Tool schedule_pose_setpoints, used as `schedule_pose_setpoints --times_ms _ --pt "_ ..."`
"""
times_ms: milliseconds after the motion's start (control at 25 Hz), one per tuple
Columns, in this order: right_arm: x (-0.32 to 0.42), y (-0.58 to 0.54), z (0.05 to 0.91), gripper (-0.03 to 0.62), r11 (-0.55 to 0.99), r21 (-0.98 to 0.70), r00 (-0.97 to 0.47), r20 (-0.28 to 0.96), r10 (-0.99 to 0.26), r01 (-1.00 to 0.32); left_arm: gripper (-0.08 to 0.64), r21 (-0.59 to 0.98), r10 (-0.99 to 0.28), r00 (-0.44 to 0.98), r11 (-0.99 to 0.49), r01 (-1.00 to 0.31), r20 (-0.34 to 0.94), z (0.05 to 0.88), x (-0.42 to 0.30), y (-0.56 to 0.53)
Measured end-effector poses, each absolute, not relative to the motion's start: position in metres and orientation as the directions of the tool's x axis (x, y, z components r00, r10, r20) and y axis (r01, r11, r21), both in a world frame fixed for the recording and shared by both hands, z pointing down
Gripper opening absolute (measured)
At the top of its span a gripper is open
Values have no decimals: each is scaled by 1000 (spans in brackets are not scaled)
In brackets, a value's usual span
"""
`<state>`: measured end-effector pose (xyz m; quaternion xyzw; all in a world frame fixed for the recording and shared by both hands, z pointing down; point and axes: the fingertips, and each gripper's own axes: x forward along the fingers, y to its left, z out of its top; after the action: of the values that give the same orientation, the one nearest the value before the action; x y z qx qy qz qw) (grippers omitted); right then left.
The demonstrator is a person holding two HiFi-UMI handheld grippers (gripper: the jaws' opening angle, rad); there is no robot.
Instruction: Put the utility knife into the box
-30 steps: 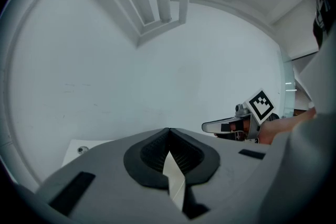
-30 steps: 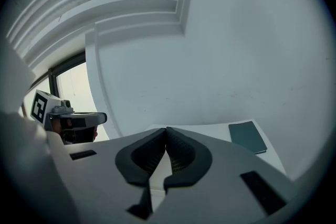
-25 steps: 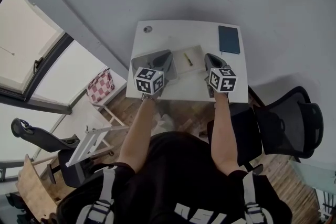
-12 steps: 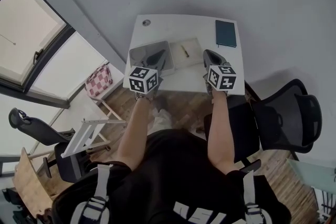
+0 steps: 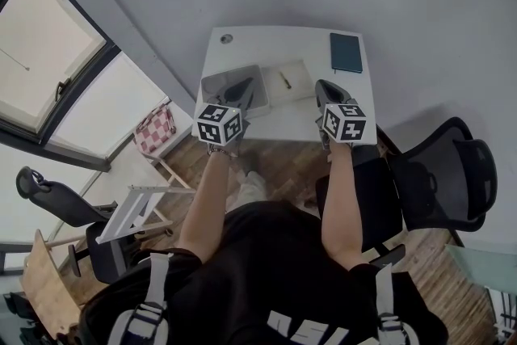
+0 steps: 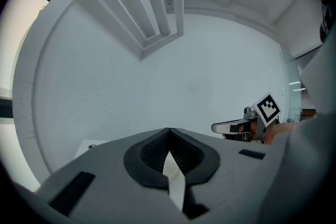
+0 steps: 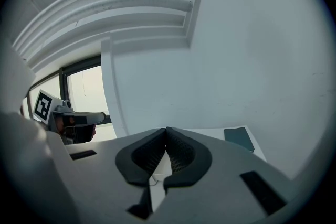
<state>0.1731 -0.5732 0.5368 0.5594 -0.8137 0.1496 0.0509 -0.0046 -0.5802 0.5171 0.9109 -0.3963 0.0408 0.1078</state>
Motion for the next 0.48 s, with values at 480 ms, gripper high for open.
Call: schedule_pose_setpoints --times_ms 480 --pt "167 -562 541 14 341 -202 -385 250 -889 -918 25 159 -714 683 -664 -731 153 512 -8 -574"
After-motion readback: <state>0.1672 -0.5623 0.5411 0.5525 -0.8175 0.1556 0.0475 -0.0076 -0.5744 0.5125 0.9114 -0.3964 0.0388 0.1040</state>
